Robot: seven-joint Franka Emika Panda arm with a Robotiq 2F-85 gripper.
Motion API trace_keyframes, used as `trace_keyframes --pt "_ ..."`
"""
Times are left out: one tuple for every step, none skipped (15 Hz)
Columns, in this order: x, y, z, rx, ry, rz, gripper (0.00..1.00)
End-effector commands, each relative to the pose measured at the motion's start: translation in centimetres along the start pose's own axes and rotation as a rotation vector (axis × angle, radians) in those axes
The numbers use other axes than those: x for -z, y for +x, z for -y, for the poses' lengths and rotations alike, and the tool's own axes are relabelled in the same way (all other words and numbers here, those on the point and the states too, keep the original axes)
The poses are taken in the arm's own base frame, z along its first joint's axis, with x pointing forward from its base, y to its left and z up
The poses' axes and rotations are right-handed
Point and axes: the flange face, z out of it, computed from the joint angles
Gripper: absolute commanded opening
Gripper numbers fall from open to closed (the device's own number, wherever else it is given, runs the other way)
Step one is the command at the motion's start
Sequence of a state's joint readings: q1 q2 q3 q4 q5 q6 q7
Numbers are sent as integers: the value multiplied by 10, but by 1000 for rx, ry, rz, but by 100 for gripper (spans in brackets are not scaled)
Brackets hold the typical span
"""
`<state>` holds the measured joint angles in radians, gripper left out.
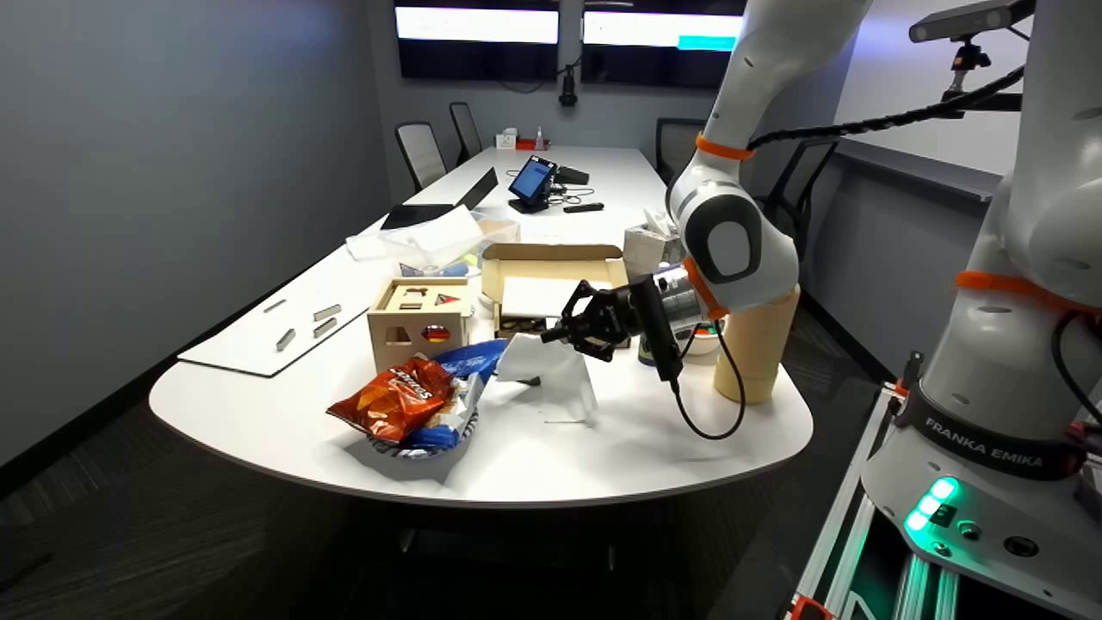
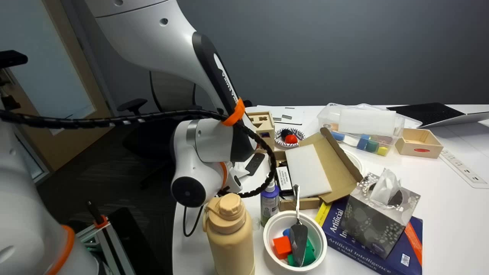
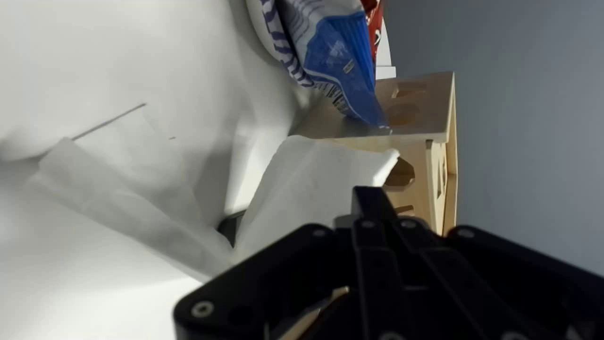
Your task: Unfold the white napkin once.
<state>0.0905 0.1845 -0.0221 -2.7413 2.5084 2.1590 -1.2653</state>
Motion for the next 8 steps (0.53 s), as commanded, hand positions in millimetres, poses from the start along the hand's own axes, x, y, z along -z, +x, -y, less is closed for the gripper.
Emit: trace_keyframes --pt "8 6 5 -49 2 -23 1" --pt "9 7 5 -58 2 -26 0" --pt "9 8 5 -67 1 -30 0" --pt "10 9 5 -75 -1 -32 0" --pt "10 9 5 -84 -5 -33 0" --pt "11 9 4 -94 -11 -37 0" --pt "12 9 4 -104 -19 -40 0" --pt "13 10 3 -115 -25 -43 0"
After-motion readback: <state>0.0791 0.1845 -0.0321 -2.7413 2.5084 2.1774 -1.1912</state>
